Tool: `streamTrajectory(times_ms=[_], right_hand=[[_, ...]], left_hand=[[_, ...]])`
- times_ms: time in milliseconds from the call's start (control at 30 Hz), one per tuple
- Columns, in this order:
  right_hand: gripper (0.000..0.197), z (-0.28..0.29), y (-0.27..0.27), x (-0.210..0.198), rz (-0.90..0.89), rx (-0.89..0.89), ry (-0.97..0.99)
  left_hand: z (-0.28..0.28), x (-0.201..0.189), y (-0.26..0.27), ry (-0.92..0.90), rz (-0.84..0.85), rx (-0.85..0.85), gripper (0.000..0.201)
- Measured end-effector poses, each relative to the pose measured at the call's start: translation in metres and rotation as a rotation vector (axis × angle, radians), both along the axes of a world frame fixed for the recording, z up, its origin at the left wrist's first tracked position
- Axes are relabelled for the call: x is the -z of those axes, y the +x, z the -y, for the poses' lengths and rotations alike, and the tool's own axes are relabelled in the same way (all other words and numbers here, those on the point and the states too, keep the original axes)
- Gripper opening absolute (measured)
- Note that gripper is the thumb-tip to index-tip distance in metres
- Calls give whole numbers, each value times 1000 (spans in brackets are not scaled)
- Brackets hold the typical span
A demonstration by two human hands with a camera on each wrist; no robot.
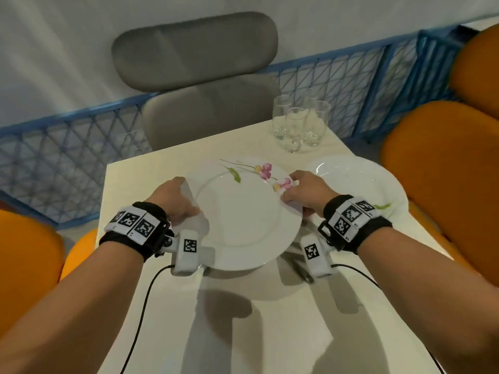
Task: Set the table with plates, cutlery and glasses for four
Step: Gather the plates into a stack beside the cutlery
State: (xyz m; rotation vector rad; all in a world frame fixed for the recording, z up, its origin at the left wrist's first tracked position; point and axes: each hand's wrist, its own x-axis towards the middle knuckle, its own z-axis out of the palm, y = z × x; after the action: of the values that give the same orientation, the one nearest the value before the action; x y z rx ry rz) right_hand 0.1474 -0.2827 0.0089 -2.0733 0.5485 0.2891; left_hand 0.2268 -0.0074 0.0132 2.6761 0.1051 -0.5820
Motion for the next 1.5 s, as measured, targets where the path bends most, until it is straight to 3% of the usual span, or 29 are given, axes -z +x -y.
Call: streamTrajectory(times_ms=[233,333,467,533,700,1000,1500], right_hand=[[32,117,-39,-1,-83,127,-208],[28,154,-48,7,-160,151,-275],[16,192,-54,14,-298,189,-224],[20,207,-55,15,-340,156,-231],[20,218,-59,23,-400,149,-302],[19,229,-48,30,-429,80,-343],[17,236,-29,31,-496,-45,-430]], left_hand=[[145,11,10,3,21,173,65],[198,17,12,15,30,251,64],[246,29,19,67,30,329,70],[261,36,22,82,25,351,71],[286,51,30,147,17,397,81],[305,65,38,335,33,528,52],[311,71,47,441,112,567,37]])
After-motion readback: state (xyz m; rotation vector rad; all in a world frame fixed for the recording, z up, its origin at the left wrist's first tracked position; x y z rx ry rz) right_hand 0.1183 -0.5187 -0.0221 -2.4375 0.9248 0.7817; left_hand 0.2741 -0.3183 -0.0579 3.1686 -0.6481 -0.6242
